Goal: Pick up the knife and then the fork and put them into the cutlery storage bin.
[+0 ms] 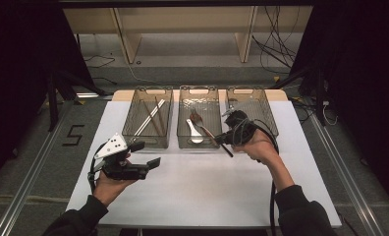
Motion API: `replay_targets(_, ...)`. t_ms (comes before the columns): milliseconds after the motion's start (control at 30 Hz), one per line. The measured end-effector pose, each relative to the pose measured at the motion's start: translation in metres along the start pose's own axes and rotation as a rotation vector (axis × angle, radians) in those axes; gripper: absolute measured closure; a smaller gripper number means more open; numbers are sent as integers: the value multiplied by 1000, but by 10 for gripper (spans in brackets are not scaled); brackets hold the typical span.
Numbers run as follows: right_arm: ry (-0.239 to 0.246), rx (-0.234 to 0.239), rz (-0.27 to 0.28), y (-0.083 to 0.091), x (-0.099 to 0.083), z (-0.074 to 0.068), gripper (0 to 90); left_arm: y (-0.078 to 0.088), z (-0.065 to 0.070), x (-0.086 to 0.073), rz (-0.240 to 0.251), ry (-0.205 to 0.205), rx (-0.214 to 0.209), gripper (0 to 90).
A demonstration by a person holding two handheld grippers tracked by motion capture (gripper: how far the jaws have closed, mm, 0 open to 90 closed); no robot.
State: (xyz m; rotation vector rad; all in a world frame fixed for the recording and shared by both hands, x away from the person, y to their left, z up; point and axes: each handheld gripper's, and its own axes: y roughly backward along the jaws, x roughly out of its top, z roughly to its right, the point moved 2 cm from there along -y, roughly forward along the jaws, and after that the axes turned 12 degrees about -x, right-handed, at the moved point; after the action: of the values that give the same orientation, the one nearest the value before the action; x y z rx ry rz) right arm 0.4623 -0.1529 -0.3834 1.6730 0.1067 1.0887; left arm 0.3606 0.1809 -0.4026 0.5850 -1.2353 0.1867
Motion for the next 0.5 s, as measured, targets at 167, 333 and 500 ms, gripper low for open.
replay_targets(167,-51,-24,33,6,-3,17,831,0,0,0,1,1,0,156)
replay_targets(333,-106,-50,59,13,-8,31,831,0,0,0,2,1,0,156)
replay_targets(500,-143,-70,81,19,-12,45,831,-1,0,0,2,2,0,156)
